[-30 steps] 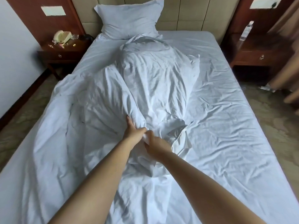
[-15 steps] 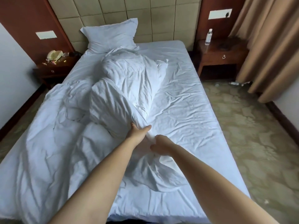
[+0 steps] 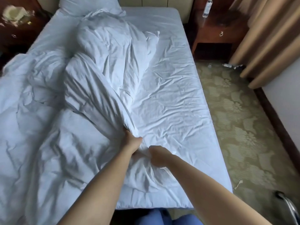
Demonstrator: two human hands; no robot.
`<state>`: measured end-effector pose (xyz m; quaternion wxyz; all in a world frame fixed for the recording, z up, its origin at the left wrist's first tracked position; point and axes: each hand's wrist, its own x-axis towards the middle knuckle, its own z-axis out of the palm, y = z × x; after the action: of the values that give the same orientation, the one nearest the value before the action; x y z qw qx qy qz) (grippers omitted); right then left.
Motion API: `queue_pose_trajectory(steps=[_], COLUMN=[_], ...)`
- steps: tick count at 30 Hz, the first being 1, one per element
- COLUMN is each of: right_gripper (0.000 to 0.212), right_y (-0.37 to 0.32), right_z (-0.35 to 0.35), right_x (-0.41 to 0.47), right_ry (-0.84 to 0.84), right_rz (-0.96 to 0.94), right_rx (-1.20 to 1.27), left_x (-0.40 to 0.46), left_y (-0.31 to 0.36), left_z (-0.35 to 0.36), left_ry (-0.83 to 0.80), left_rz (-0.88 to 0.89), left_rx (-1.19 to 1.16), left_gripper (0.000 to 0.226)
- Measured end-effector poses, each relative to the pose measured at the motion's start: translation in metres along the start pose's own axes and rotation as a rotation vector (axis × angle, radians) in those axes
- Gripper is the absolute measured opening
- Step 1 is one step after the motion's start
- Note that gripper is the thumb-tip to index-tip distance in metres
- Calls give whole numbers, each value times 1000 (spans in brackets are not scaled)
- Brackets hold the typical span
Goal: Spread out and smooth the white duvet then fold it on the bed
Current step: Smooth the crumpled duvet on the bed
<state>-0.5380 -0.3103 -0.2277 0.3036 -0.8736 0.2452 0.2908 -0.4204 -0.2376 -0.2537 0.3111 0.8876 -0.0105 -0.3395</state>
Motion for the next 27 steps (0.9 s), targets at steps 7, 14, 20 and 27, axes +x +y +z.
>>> queue_pose_trajectory(steps=[7,14,20,27], right_gripper=[28,28,34,33], right_y=[14,40,89,218], right_z=[8,-17,-43,-31], right_x=[3,-11,-63,-138], right_ry=[-55,-13,25,0], right_rz=[36,-81,-244,-198], right_rx=[146,221,243,231], left_x=[-4,-33,-105,-205], left_y=[7,31,67,70], left_z=[18,32,64,178], left_ry=[-30,66,174,-157], left_rz=[-54,-72,-104,-81], left_rx=[193,252,145,208], left_gripper=[78,75,67,81])
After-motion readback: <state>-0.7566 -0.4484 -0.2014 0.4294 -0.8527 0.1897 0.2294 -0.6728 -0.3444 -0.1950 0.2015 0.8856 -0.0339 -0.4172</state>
